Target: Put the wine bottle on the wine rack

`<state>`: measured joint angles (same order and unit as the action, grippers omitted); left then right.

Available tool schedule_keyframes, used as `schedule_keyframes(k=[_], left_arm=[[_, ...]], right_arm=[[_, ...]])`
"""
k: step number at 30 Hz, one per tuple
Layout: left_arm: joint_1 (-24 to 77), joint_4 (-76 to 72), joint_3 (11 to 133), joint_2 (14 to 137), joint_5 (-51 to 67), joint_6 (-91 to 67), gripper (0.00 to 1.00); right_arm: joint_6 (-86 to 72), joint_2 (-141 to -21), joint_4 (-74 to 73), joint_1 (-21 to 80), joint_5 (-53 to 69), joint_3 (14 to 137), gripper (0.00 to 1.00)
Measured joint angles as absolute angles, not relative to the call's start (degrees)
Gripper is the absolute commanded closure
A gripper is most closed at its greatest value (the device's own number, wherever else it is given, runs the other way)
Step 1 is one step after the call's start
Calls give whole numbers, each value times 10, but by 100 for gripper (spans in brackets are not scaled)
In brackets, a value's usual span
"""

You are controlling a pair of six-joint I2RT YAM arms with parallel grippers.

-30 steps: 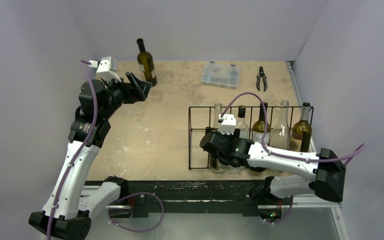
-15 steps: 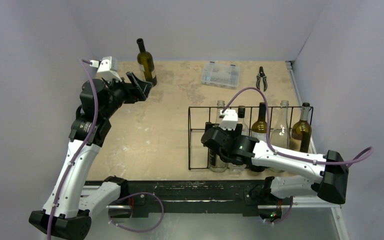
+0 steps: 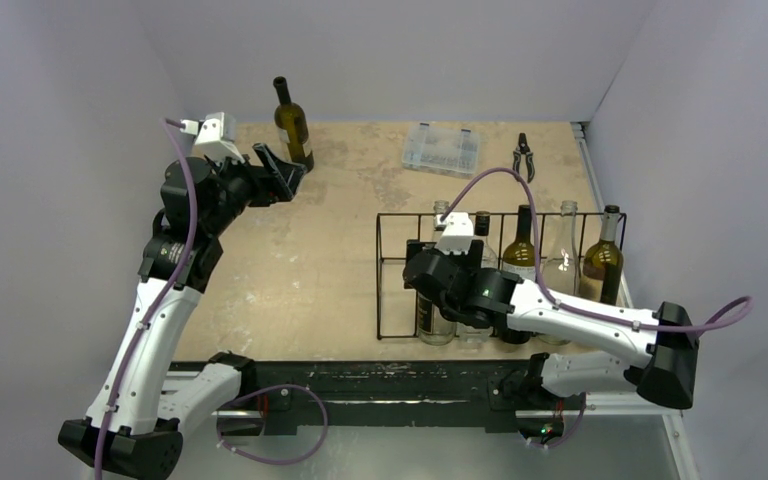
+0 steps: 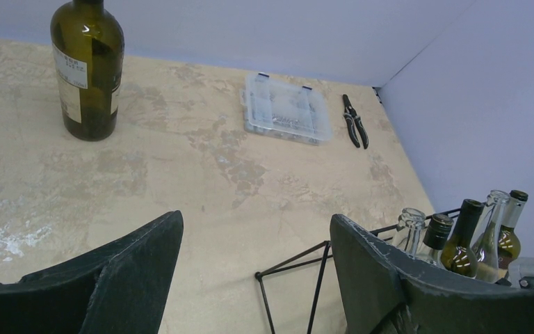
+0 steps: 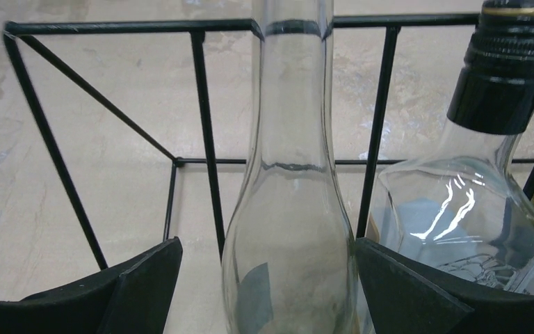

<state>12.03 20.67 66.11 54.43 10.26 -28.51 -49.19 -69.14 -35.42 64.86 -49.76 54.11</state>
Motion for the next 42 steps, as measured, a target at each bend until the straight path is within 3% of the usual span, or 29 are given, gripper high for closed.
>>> schedule_keyframes(k=[16,30,42], left_arm=[[121,206,661,580,103,-286,23],[121,193,656,692,101,-294,21],[121,42,575,768,23,-255,12]], right_arm=[[-328,-553,-293,649,-482,558,1],[-293,-410,-284,649,-483,470,1],[-267,-274,-250,649,-453,370,1]])
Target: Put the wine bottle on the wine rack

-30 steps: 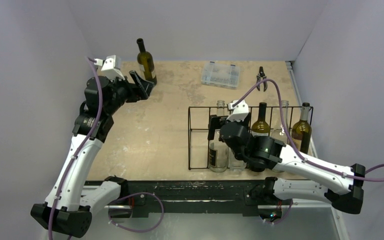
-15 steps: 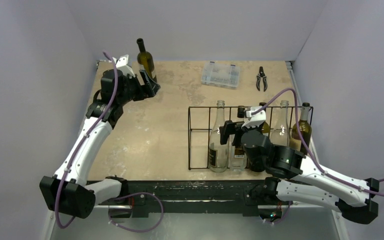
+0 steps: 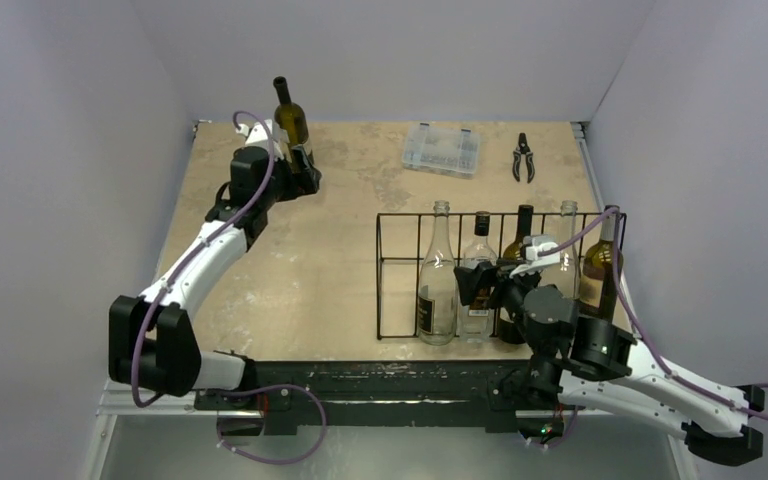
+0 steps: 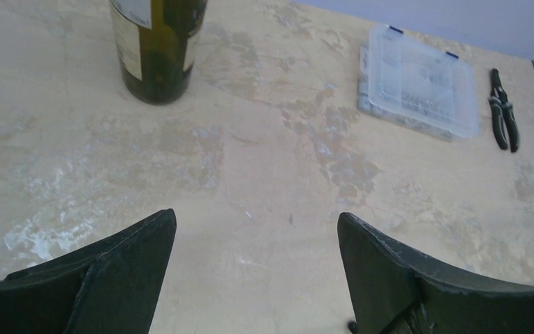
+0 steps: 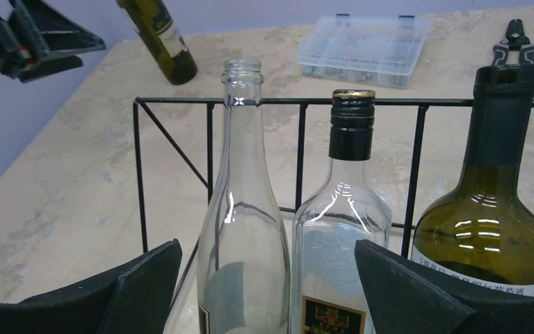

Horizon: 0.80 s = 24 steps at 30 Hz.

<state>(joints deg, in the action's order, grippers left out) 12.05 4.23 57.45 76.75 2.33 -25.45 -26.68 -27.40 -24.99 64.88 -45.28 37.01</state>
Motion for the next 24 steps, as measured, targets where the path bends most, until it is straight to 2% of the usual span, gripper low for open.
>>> schedule_keyframes(k=[5,8,16,21,24], left_arm=[[119,-69,575,830,-39,-219,5],[119,-133,588,879,-78,-190,4],[101,-177,739,1007,-136,-167,3],[81,-182,838,1060,-146,-164,5],[70,-175,897,1094,-150,-163,11]], right_arm=[[-251,-224,-226,649,-437,354,1],[-245,-216,-214,649,-437,351,1],[-237,-240,-205,645,-423,351,1],[-228,-250,-196,620,-409,351,1],[-220,-256,-185,591,-393,351,1]])
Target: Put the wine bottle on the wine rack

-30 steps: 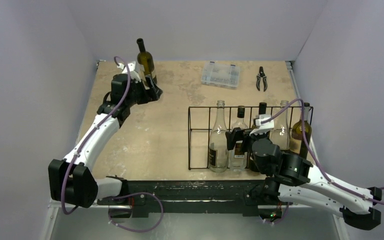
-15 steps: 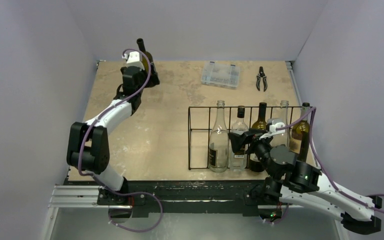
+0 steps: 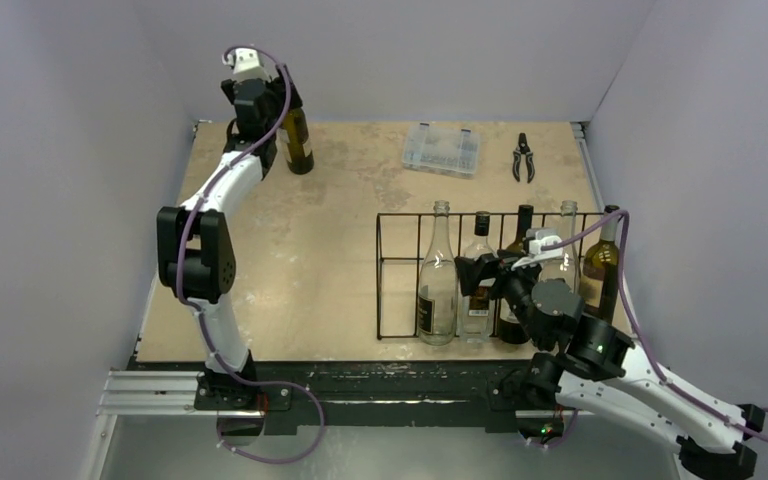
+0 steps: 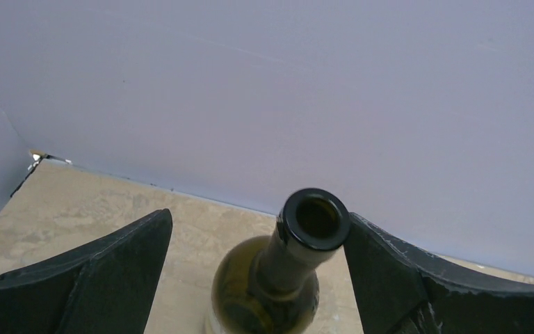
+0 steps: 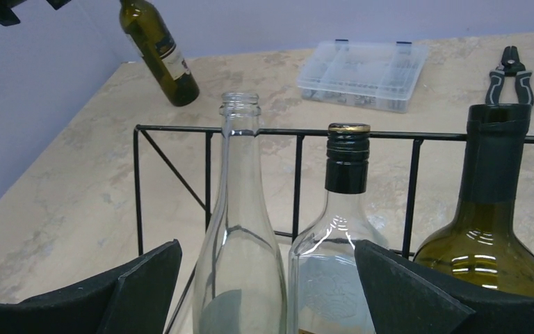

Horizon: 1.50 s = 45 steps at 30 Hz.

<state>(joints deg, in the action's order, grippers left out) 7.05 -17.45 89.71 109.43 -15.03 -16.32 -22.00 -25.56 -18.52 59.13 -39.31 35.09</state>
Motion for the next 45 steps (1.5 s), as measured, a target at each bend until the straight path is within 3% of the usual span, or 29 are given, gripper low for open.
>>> schedule_keyframes(k=[7,15,22,32,45], left_arm=[[65,-170,925,1132,-143,-156,27],[66,-170,931,1159,-124,-145,69],[65,-167,934,1158,-125,-114,99],[66,-6,901,1056,-122,-107,100],[65,213,756,674,-103,-147,100]], right_arm=[[-207,-273,-168,521,-344,342,1],[-205,-253,-162,521,-322,337,1],[-205,-250,-162,521,-322,336,1],[-205,-232,-163,521,-322,334,1],[-207,-206,-163,521,-333,333,1]])
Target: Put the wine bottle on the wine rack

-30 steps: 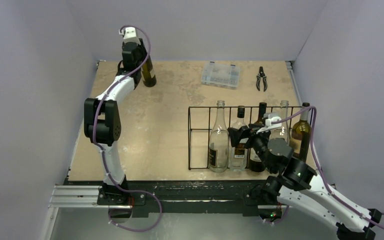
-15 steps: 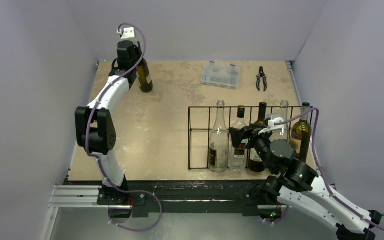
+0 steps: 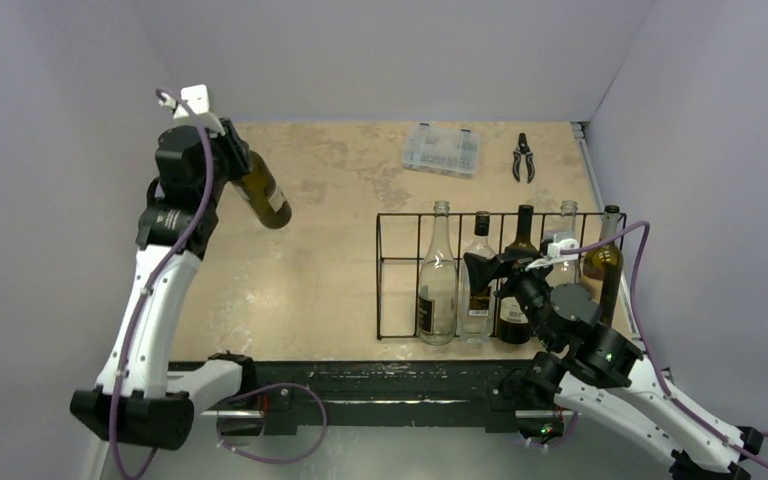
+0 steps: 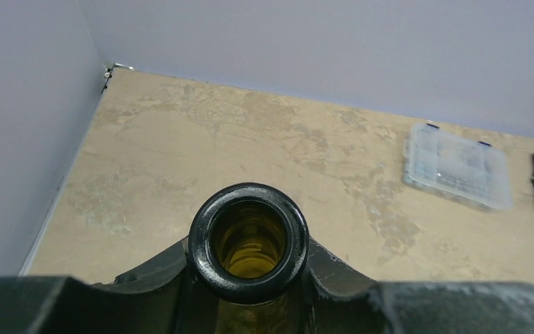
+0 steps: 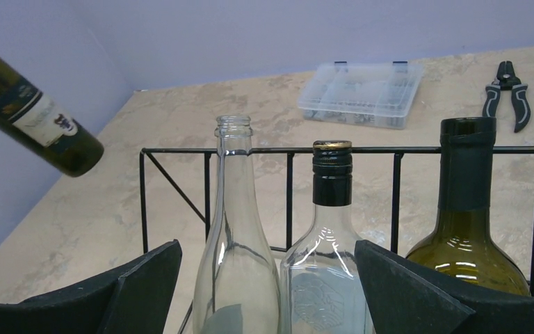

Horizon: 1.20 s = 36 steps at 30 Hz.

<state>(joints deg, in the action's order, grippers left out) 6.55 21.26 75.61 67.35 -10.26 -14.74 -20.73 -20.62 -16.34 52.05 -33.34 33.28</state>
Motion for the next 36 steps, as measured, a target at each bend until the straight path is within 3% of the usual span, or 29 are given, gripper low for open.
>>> schedule_keyframes(k=[6,13,23,36], left_arm=[[65,332,741,533,-19,-165,100],[65,428,728,466,108,-208,100],[143,443,674,468,222,-302,100],[323,401,658,558,182,-354,100]], right_arm=[[-207,-206,-164,521,-335,333,1],[-207,-206,-164,521,-337,333,1],[-207,-206,-164,521,-339,333,1],[-207,-206,-164,521,-339,333,1]])
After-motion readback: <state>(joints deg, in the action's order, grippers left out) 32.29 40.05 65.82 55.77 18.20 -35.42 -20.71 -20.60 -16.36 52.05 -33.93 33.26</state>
